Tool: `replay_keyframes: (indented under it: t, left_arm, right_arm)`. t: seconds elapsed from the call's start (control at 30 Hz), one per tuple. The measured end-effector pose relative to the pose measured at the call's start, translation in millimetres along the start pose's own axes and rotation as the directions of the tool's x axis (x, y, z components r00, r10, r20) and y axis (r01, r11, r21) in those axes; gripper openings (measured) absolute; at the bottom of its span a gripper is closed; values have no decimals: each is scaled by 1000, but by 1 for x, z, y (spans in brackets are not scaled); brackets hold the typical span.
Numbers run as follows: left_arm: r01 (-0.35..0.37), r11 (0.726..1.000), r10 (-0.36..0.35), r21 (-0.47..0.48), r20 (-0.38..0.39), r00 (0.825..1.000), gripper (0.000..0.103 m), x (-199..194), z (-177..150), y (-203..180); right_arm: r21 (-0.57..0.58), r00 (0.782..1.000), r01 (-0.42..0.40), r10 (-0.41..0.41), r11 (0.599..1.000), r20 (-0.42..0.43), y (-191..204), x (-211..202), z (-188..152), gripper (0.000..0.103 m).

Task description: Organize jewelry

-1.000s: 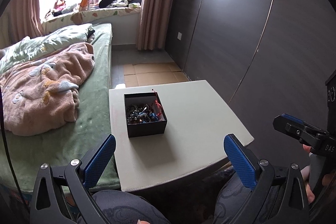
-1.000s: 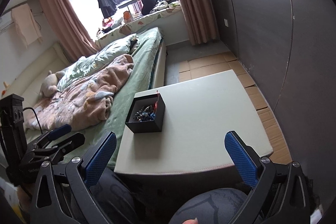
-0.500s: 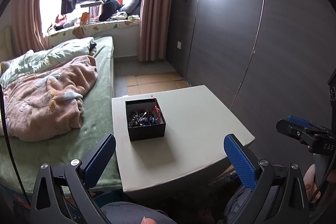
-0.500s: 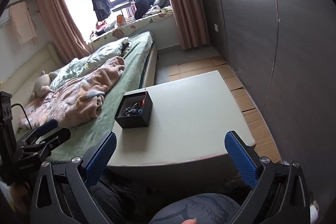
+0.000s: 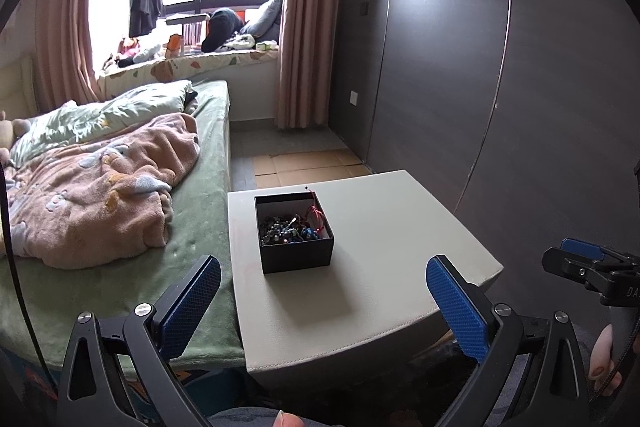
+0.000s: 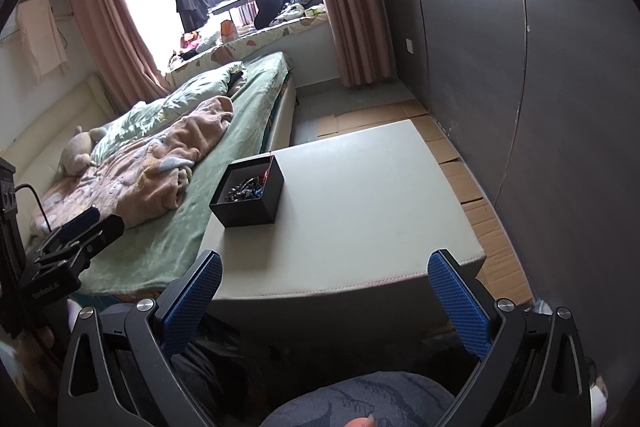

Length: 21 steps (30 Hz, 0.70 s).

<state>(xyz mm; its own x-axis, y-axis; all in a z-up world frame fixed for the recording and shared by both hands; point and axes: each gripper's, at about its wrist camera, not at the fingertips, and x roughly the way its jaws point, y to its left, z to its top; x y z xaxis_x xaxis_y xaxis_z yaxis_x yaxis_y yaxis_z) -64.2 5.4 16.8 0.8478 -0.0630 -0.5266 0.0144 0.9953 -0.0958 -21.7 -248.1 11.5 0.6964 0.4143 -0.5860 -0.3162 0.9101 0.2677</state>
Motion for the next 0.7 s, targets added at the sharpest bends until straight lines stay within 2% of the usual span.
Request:
replay_keyframes:
  t: [0.37, 0.7]
  left_arm:
    - [23, 1000, -23, 3, 21, 1000, 103, 1, -2, -3]
    - [14, 1000, -15, 20, 47, 999, 103, -4, -5, -9]
  right_arm:
    - [-9, 999, 25, -24, 1000, 27, 0, -4, 2, 103]
    - [-5, 999, 27, -27, 1000, 23, -1, -4, 4, 103]
